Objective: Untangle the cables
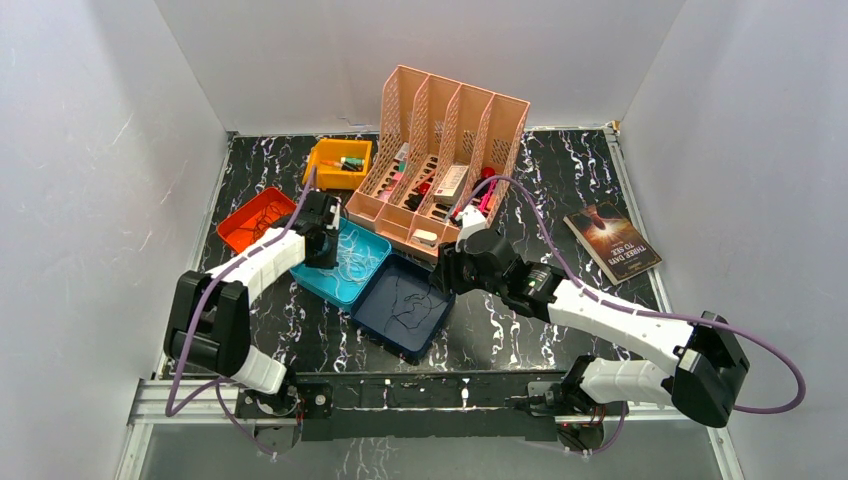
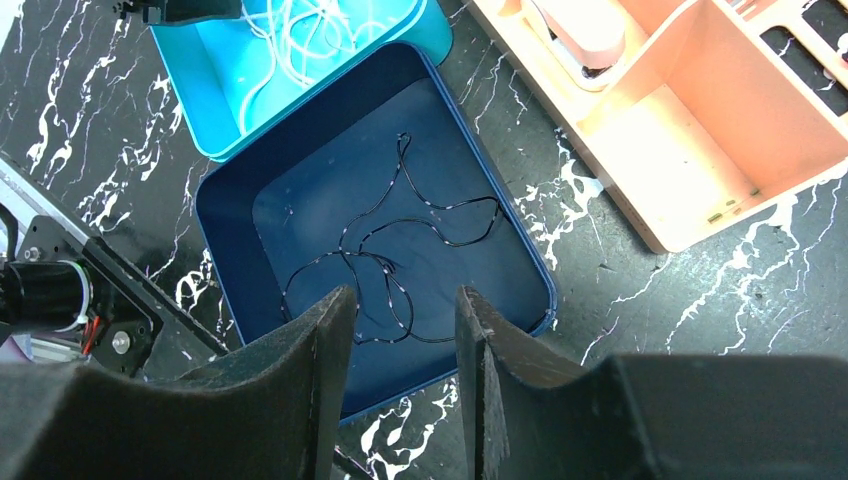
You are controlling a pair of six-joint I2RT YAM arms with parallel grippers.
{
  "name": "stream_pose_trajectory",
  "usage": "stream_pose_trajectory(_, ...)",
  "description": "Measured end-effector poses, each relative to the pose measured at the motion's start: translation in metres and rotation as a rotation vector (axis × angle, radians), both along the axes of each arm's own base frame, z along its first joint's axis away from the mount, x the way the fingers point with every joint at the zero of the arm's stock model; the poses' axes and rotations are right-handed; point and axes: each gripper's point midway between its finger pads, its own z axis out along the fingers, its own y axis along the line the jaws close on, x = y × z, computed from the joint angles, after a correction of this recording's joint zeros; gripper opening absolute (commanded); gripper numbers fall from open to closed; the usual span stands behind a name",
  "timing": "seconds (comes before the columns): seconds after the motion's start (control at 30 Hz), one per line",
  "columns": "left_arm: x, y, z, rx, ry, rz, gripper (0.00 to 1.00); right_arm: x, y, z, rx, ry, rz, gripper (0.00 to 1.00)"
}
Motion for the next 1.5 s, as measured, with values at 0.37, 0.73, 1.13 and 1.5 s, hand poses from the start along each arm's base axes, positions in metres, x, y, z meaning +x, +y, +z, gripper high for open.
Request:
stream_pose_trajectory(0.37, 0.012, -0.005, 0.056, -0.053, -0.146, 0.002, 0.39, 0.000, -0.002, 0.004, 0.006, -0.009, -0.006, 0.54)
stream_pose_trajectory(0.73, -0.004, -0.019, 0.135, -0.249, -0.454, -0.040, 0.55, 0.004, -0.028, 0.055, 0.085, -0.138, -0.086, 0.63)
stream_pose_trajectory(1.13, -0.029, -0.017, 0.182, -0.423, -0.721, 0.025, 0.82, 0.013, -0.102, 0.106, 0.032, -0.382, -0.276, 0.81)
stream_pose_trajectory(1.5, -0.042, -0.008, 0.165, -0.455, -0.733, 0.107, 0.98, 0.010, -0.159, 0.096, -0.020, -0.447, -0.448, 0.98)
